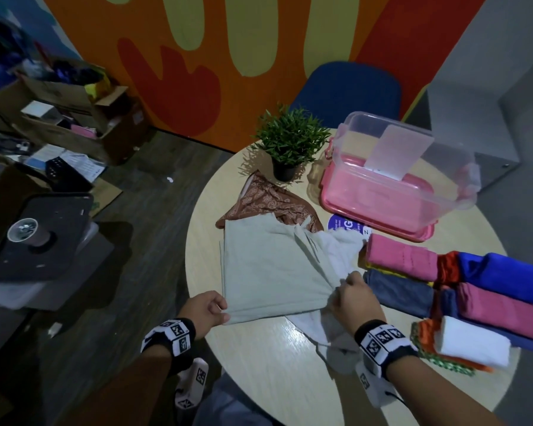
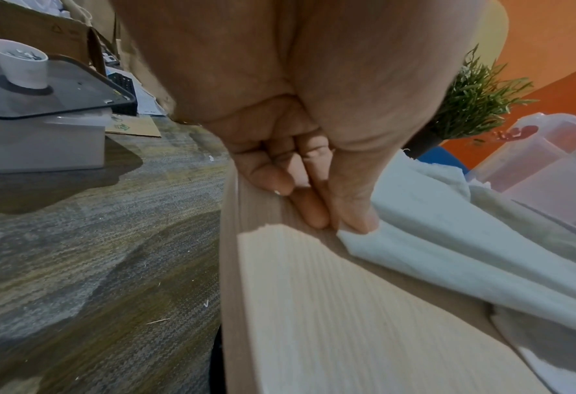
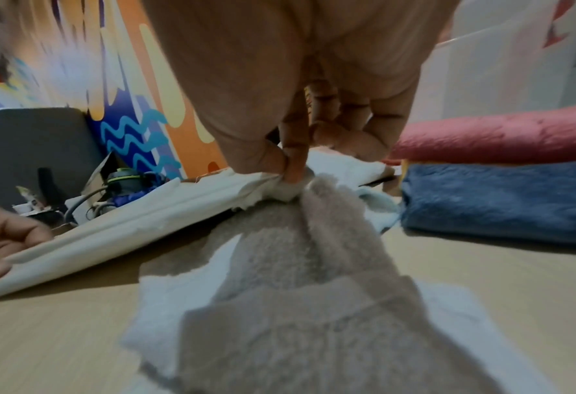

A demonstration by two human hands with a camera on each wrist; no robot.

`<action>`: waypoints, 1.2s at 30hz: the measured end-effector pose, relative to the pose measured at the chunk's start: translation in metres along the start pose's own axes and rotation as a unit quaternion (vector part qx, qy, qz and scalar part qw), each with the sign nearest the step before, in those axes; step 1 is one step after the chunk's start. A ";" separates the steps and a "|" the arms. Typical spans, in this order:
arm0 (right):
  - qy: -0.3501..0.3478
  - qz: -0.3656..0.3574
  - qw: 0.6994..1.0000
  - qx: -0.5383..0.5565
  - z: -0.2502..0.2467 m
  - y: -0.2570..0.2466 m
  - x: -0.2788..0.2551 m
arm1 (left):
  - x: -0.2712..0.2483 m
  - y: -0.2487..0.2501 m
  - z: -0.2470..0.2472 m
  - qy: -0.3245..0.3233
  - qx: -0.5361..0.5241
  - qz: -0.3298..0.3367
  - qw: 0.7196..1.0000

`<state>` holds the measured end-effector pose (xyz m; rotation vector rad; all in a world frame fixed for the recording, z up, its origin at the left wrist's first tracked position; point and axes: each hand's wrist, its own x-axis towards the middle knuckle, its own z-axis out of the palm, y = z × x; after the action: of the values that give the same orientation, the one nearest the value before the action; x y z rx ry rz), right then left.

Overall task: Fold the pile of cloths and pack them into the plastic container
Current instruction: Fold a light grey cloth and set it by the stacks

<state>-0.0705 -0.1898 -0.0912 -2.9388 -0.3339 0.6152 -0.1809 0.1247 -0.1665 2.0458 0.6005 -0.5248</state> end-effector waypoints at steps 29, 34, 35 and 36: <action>0.029 -0.092 0.952 0.289 -0.004 0.010 -0.004 | -0.034 0.023 -0.012 0.018 -0.097 0.025 0.995; -0.037 -0.130 0.944 0.302 -0.012 0.012 -0.018 | -0.049 0.009 -0.038 -0.036 -0.175 -0.017 0.984; -0.060 -0.141 0.941 0.302 -0.017 0.010 -0.019 | -0.052 0.005 -0.047 -0.060 -0.171 -0.016 0.983; -0.080 -0.151 0.937 0.303 -0.021 0.009 -0.018 | -0.053 0.003 -0.057 -0.079 -0.158 -0.008 0.984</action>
<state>-0.0766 -0.2046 -0.0669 -2.2006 -0.4952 0.7503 -0.2137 0.1606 -0.1054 1.6846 0.5670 -0.5582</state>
